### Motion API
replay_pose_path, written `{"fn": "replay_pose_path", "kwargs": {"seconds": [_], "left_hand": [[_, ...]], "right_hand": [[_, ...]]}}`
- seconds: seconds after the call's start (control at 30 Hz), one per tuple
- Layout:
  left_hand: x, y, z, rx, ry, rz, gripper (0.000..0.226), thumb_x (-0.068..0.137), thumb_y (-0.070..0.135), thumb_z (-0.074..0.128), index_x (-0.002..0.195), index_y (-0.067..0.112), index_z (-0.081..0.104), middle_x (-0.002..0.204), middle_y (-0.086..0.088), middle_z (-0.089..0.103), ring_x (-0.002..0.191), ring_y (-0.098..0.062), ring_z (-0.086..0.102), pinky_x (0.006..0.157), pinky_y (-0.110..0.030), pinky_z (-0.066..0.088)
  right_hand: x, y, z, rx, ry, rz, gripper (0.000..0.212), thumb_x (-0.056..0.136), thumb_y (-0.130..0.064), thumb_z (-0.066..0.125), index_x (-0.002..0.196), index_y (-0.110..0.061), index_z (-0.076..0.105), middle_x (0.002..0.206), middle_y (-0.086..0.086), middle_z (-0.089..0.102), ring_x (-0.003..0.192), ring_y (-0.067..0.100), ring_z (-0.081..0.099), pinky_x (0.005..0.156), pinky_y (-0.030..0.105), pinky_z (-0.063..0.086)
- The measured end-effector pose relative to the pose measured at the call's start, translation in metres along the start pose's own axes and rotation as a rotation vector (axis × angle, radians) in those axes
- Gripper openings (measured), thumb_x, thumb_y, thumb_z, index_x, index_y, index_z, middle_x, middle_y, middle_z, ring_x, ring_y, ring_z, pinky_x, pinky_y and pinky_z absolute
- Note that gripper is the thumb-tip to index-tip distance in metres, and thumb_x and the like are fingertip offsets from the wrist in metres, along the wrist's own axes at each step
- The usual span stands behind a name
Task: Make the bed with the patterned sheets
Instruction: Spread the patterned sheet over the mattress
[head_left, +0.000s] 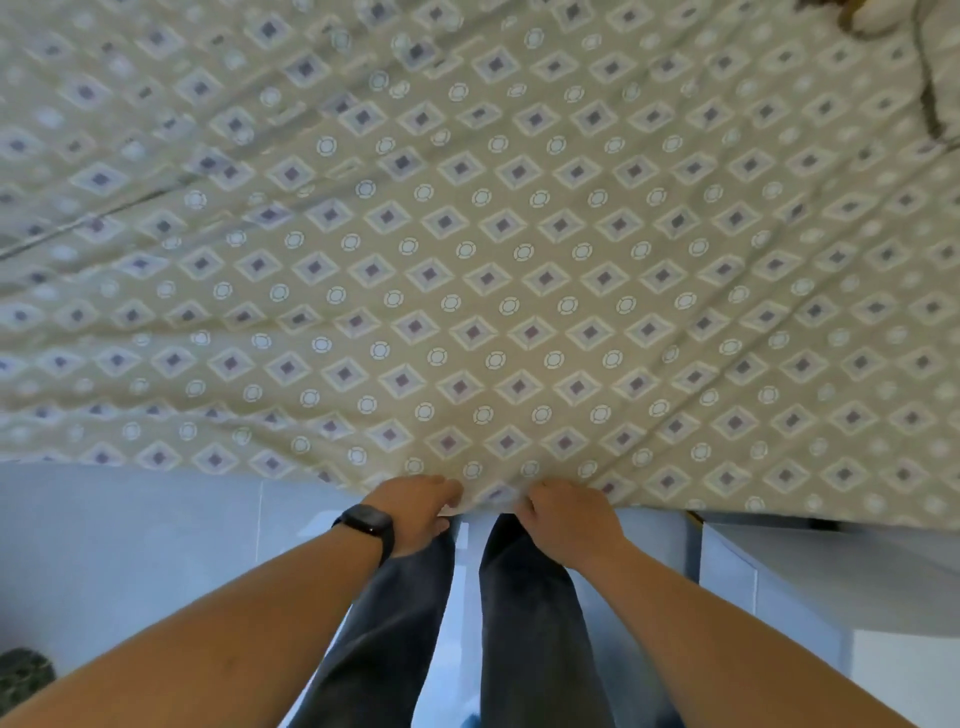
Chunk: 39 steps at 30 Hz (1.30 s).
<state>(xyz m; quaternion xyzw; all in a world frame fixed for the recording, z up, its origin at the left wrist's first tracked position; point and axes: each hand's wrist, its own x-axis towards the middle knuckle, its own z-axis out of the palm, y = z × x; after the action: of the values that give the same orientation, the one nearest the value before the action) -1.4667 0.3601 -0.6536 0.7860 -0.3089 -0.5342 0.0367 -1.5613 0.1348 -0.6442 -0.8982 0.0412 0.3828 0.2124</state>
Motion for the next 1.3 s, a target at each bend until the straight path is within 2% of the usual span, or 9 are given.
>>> {"fn": "replay_pose_path", "kwargs": {"seconds": [0.23,0.37,0.53,0.67,0.73,0.83,0.97,1.13,1.3], "left_hand": [[-0.045,-0.086,-0.028,-0.196,0.302,-0.255,0.035,0.095,0.016,0.054,0.129,0.025,0.055,0.134,0.001,0.054,0.118,-0.027,0.056,0.096,-0.04,0.05],[-0.095,-0.187,-0.029,-0.094,0.365,-0.359,0.027,0.092,0.015,0.055,0.119,0.021,0.052,0.127,-0.005,0.051,0.112,-0.031,0.054,0.085,-0.044,0.052],[-0.151,-0.31,-0.026,0.008,0.383,-0.321,0.034,0.093,0.021,0.06,0.126,0.02,0.053,0.127,-0.004,0.055,0.114,-0.028,0.054,0.089,-0.038,0.052],[-0.164,-0.365,-0.014,0.104,0.444,-0.196,0.048,0.093,0.0,0.055,0.139,0.013,0.055,0.139,-0.007,0.058,0.121,-0.031,0.056,0.095,-0.039,0.05],[-0.159,-0.37,-0.017,0.151,0.418,-0.15,0.051,0.092,-0.005,0.051,0.14,0.012,0.053,0.138,-0.008,0.057,0.122,-0.032,0.055,0.095,-0.04,0.05],[-0.165,-0.381,-0.015,0.211,0.357,-0.106,0.053,0.088,-0.009,0.05,0.137,0.012,0.053,0.134,-0.009,0.057,0.123,-0.031,0.053,0.096,-0.039,0.047],[-0.182,-0.379,0.017,0.225,0.13,-0.088,0.044,0.091,-0.007,0.054,0.131,0.013,0.052,0.134,-0.009,0.059,0.123,-0.03,0.058,0.099,-0.038,0.051],[-0.18,-0.369,0.029,0.179,0.173,-0.147,0.052,0.099,0.002,0.049,0.149,0.017,0.04,0.153,-0.007,0.042,0.133,-0.029,0.048,0.103,-0.039,0.049],[-0.201,-0.373,0.014,0.054,0.173,-0.256,0.042,0.1,0.011,0.044,0.14,0.02,0.048,0.142,-0.004,0.049,0.124,-0.027,0.049,0.101,-0.038,0.045]], "right_hand": [[0.023,-0.08,-0.018,-0.074,-0.131,-0.02,0.026,0.105,-0.033,0.035,0.115,-0.018,0.054,0.11,0.0,0.058,0.098,0.025,0.06,0.082,0.038,0.051],[0.057,-0.171,-0.021,-0.092,-0.045,-0.132,0.022,0.103,-0.032,0.04,0.115,-0.018,0.053,0.109,0.001,0.059,0.097,0.027,0.06,0.082,0.04,0.053],[0.111,-0.308,0.021,-0.179,0.026,-0.144,0.026,0.099,-0.033,0.055,0.121,-0.019,0.054,0.11,0.003,0.058,0.1,0.028,0.06,0.08,0.039,0.052],[0.134,-0.367,0.046,-0.363,0.058,-0.059,0.025,0.088,-0.012,0.067,0.112,-0.015,0.061,0.102,0.005,0.062,0.092,0.028,0.062,0.07,0.038,0.05],[0.141,-0.364,0.046,-0.407,0.059,-0.051,0.03,0.093,-0.007,0.055,0.122,-0.014,0.056,0.113,0.007,0.061,0.104,0.028,0.06,0.078,0.038,0.05],[0.142,-0.37,0.045,-0.407,0.054,-0.064,0.033,0.083,-0.006,0.07,0.114,-0.016,0.062,0.103,0.004,0.063,0.094,0.025,0.064,0.065,0.035,0.048],[0.136,-0.377,0.062,-0.218,-0.367,-0.109,0.015,0.094,-0.006,0.051,0.101,-0.019,0.055,0.102,0.003,0.058,0.094,0.029,0.061,0.076,0.038,0.049],[0.151,-0.375,0.062,0.06,-0.295,0.008,0.007,0.099,-0.026,0.05,0.1,-0.026,0.057,0.101,0.0,0.063,0.09,0.022,0.059,0.082,0.036,0.051],[0.147,-0.393,0.047,0.147,-0.216,0.016,0.014,0.101,-0.036,0.048,0.099,-0.023,0.055,0.098,0.0,0.056,0.088,0.022,0.058,0.077,0.037,0.048]]}}
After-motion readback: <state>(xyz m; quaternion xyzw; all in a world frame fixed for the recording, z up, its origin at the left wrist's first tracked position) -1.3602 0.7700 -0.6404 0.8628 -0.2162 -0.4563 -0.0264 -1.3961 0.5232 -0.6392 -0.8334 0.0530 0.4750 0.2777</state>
